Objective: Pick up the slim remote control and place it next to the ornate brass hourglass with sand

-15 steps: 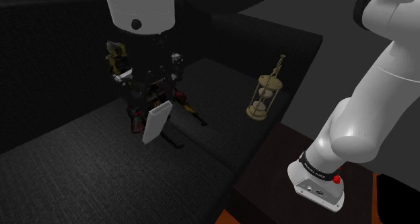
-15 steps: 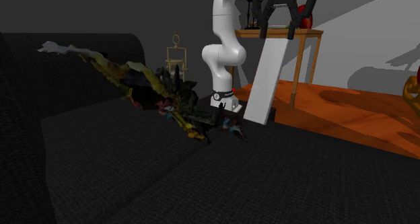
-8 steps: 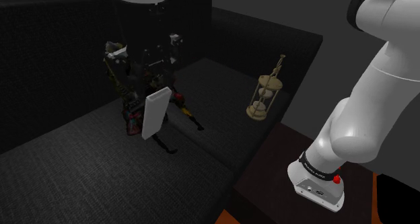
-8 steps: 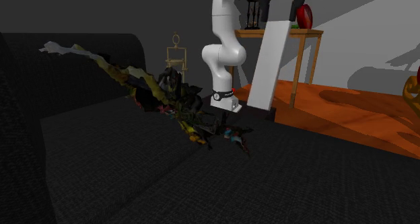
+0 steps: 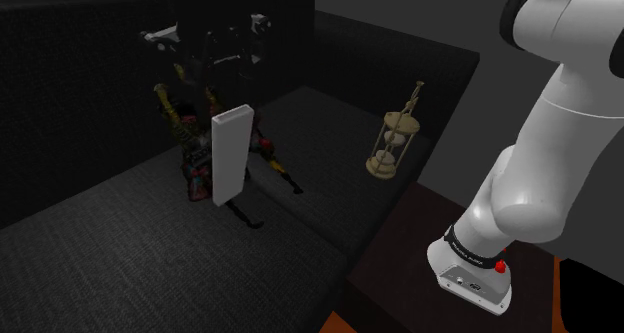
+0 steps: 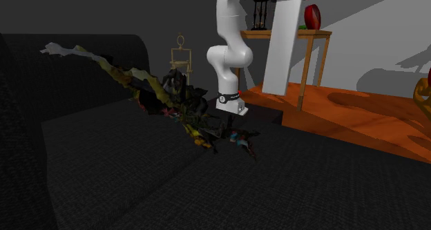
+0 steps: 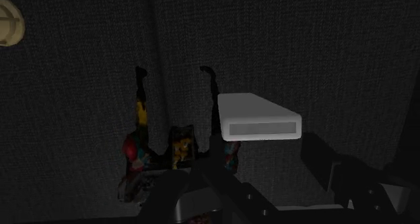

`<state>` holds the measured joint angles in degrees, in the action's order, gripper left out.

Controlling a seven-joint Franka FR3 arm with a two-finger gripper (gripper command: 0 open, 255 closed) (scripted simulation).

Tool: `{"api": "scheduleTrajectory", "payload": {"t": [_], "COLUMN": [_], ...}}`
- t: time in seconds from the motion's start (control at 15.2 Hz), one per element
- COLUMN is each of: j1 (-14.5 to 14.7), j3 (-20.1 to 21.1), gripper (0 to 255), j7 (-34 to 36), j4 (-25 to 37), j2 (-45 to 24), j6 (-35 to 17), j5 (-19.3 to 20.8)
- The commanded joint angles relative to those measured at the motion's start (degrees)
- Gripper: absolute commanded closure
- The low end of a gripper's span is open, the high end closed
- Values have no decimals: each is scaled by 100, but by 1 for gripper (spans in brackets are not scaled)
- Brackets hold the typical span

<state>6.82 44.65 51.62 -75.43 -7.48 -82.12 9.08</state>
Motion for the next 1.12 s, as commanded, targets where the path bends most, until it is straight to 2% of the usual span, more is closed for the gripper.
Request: {"api": "scheduleTrajectory", "payload": {"t": [0.0, 0.07, 0.26, 0.46, 0.73, 1.06], "j1": [76, 85, -436, -789, -1094, -1367], "j3": [22, 23, -215, -536, -1011, -1585], "gripper": [255, 255, 255, 255, 255, 255], "j7": [41, 44, -569, -1178, -1935, -2788], "j4": [293, 319, -308, -806, -1316, -1758], "j2": [-125, -136, 505, 1036, 1565, 1986], "j6": [208, 226, 15, -118, -221, -295], "j5": [100, 109, -379, -750, -1064, -1236]}}
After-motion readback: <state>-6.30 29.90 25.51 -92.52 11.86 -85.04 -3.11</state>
